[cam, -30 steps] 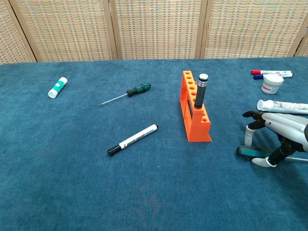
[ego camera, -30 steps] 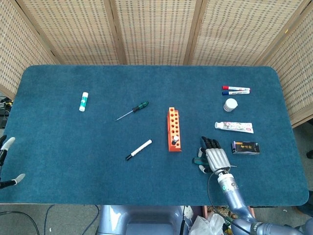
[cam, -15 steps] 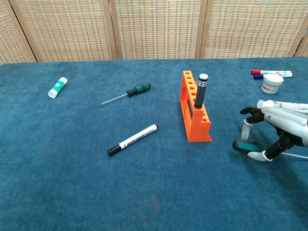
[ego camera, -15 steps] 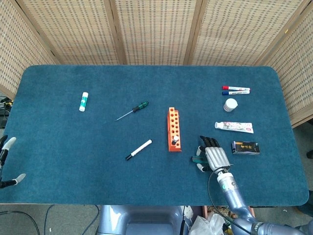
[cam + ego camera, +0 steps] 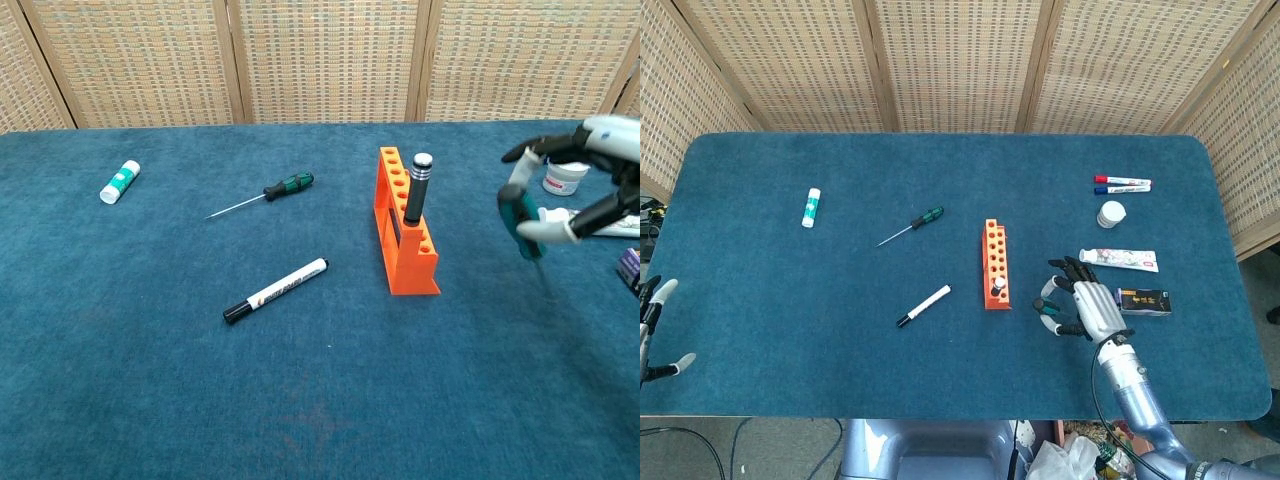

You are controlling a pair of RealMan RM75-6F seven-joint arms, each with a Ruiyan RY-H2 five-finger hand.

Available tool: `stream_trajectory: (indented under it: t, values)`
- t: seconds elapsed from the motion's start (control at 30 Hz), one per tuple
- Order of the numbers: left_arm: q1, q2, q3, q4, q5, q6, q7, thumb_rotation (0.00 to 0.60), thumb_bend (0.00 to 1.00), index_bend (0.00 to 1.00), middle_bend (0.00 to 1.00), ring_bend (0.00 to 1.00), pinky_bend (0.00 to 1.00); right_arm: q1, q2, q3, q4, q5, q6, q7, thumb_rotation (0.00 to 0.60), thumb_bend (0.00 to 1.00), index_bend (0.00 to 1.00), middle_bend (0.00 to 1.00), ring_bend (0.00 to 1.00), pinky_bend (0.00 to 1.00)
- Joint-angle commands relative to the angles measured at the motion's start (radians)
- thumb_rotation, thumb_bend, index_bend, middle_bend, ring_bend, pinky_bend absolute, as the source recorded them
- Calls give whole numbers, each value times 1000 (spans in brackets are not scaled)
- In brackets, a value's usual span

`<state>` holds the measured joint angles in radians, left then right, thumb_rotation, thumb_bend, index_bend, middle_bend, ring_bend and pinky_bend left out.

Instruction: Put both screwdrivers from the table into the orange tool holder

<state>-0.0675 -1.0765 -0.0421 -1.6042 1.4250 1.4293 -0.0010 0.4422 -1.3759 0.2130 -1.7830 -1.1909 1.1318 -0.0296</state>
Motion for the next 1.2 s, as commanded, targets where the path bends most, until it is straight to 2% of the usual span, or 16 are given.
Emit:
stream_trajectory:
  t: [0.03, 0.37, 0.8, 1.2]
  values:
    - [-2, -1, -1, 0, -5, -5, 2, 600, 0, 0, 0, 0, 0, -2, 56, 42, -56, 5, -7, 66, 600, 352, 640, 148, 0, 37]
    - [-5, 1, -4, -1, -14, -11, -2, 600, 0, 0, 0, 0, 0, 29, 134, 127, -125, 79, -43, 149, 600, 353, 640, 155, 0, 37]
    - [-6, 1, -4, -5, -4, 0, 4, 600, 0, 0, 0, 0, 0, 101, 209, 241, -187, 243, -97, 187, 600, 356, 641, 162, 0, 37]
    - [-12, -9, -13, 10, -8, 5, 9, 600, 0, 0, 0, 0, 0, 206, 247, 322, -236, 366, -128, 155, 600, 357, 641, 167, 0, 37]
